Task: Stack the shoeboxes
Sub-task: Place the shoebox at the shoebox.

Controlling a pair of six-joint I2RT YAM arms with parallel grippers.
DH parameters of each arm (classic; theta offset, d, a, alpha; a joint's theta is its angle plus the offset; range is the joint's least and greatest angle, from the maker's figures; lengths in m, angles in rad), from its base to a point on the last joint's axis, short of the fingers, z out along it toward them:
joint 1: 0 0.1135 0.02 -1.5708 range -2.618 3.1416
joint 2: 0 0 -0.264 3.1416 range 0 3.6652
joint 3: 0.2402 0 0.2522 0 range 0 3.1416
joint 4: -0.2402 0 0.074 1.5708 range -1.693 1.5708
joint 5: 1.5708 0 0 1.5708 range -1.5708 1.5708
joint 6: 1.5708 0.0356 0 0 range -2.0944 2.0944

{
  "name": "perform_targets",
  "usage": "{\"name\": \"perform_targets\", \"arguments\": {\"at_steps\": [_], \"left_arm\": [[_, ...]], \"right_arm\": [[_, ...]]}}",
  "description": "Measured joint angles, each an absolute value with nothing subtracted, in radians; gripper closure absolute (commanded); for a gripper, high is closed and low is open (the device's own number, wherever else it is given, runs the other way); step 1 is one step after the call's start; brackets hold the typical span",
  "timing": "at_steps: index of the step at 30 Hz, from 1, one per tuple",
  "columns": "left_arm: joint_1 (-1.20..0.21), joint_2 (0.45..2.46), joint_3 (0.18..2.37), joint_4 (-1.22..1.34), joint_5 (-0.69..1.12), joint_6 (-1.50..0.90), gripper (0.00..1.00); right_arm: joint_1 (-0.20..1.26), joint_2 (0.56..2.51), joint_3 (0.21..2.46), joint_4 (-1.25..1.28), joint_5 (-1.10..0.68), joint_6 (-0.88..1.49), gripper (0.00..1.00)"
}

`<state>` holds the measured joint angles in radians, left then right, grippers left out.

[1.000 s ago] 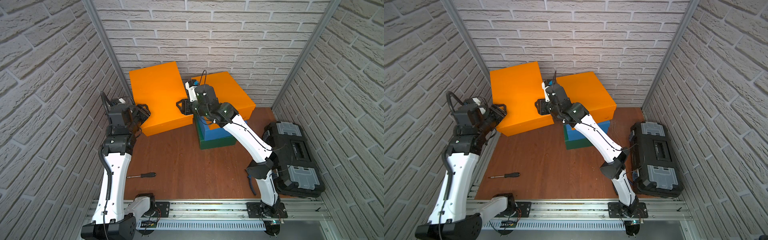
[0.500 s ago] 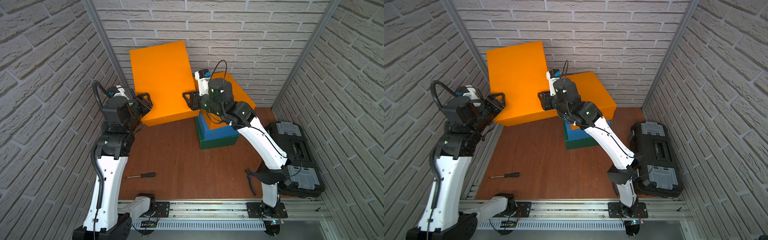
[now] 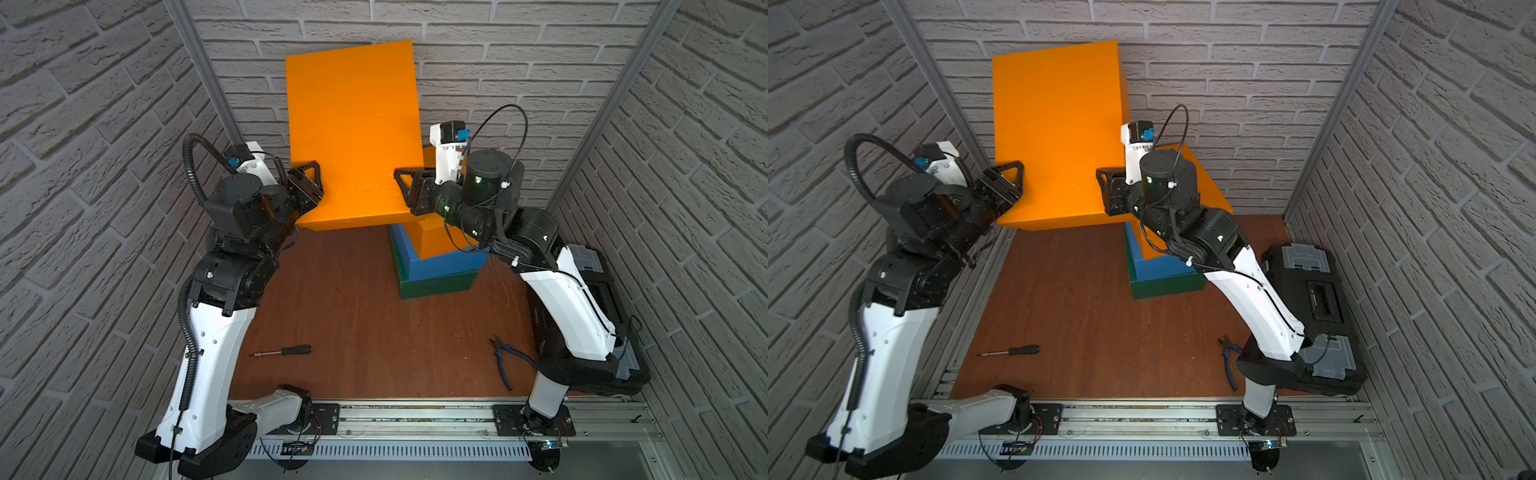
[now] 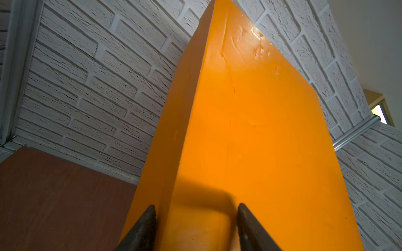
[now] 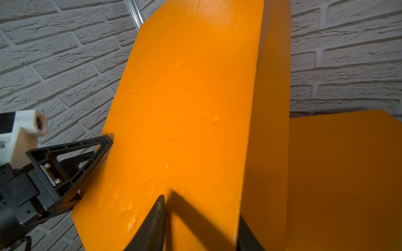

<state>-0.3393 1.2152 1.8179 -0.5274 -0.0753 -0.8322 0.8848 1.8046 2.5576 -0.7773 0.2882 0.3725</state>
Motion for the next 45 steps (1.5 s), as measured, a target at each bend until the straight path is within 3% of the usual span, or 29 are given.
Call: {"name": "perform_targets", "arguments": {"at_steps": [9, 15, 23, 35, 39, 45], "left_arm": [[-0.39, 1.351, 1.909, -0.464, -0.049, -0.824, 0.47], [-0.405, 1.496, 1.993, -0.407, 0.007, -0.835, 0.48], [-0.405, 1.692, 2.129, -0.405, 0.054, -0.841, 0.49], [-0.404, 1.849, 2.336, -0.421, 0.054, -0.842, 0.46], [-0.404, 1.849, 2.357, -0.414, 0.063, -0.846, 0.41], [-0.404, 1.849, 2.356, -0.39, 0.085, -0.855, 0.4]], "right_arm": [[0.881, 1.692, 2.477, -0.729, 0.281, 0.387, 0.97], [0.797, 1.651, 2.388, -0.656, 0.259, 0.426, 0.97], [0.596, 1.577, 2.138, -0.547, 0.107, 0.51, 0.97], [0.414, 1.54, 1.96, -0.486, -0.15, 0.656, 0.97], [0.372, 1.543, 1.924, -0.428, -0.225, 0.718, 0.94], [0.332, 1.54, 1.892, -0.381, -0.298, 0.778, 0.79]]}}
